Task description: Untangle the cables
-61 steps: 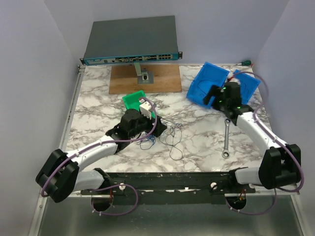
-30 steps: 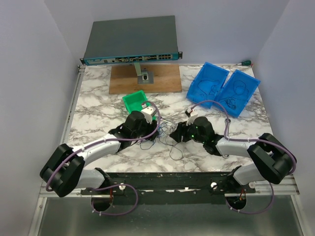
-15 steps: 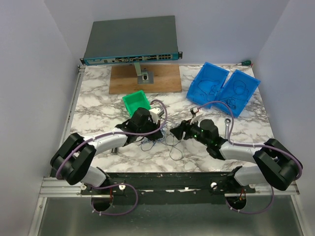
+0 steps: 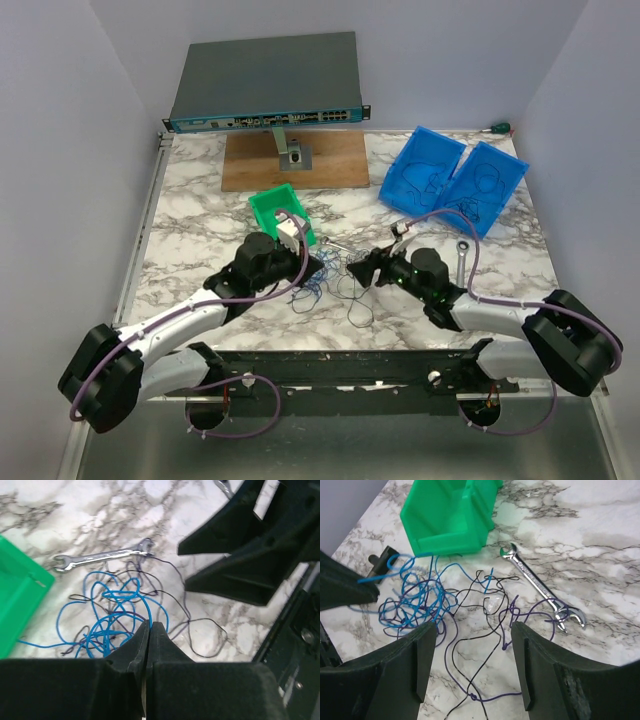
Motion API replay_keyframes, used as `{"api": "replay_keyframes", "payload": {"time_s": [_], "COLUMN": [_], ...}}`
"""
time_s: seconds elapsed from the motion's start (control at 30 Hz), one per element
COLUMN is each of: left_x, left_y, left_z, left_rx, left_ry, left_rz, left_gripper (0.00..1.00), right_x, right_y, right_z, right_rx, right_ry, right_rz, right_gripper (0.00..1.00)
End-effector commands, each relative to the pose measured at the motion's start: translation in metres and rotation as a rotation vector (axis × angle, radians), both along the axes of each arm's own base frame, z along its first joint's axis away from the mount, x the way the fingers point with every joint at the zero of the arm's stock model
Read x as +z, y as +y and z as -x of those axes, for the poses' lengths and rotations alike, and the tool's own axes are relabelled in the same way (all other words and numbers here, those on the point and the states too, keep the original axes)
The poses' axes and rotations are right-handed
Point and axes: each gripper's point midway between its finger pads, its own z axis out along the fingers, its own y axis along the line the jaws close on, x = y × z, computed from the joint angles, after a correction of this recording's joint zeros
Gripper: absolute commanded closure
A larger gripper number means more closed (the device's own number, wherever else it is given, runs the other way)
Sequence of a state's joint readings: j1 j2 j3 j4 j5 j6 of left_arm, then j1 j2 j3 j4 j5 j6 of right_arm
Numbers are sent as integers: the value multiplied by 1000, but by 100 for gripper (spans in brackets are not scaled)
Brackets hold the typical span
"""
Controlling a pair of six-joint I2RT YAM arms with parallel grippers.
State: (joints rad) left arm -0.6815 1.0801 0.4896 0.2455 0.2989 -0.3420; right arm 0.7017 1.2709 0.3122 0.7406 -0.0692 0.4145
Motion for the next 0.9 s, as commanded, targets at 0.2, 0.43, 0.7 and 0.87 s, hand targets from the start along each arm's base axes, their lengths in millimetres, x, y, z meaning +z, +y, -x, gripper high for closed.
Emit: {"api": "replay_keyframes", "payload": {"time_s": [0.2, 0.43, 0.7, 0.87], "left_x": [-25, -32, -49, -42], "left_y": [36, 33, 20, 24], "left_z": [-30, -26, -24, -26], "left_rx": [241, 214, 143, 166], "left_ry": [43, 79, 163, 129], "left_rz": [-170, -181, -229, -208], "left_gripper": [75, 49, 49, 64], "right_x": [-17, -21, -16, -18], "right_y": [46, 55, 50, 52], "right_z": [24, 27, 23, 23], "right_rx": [190, 206, 159, 166], "right_ry": [-20, -23, -34, -30], "right_rz": [105, 130, 115, 120], "right_gripper": [31, 32, 35, 36]}}
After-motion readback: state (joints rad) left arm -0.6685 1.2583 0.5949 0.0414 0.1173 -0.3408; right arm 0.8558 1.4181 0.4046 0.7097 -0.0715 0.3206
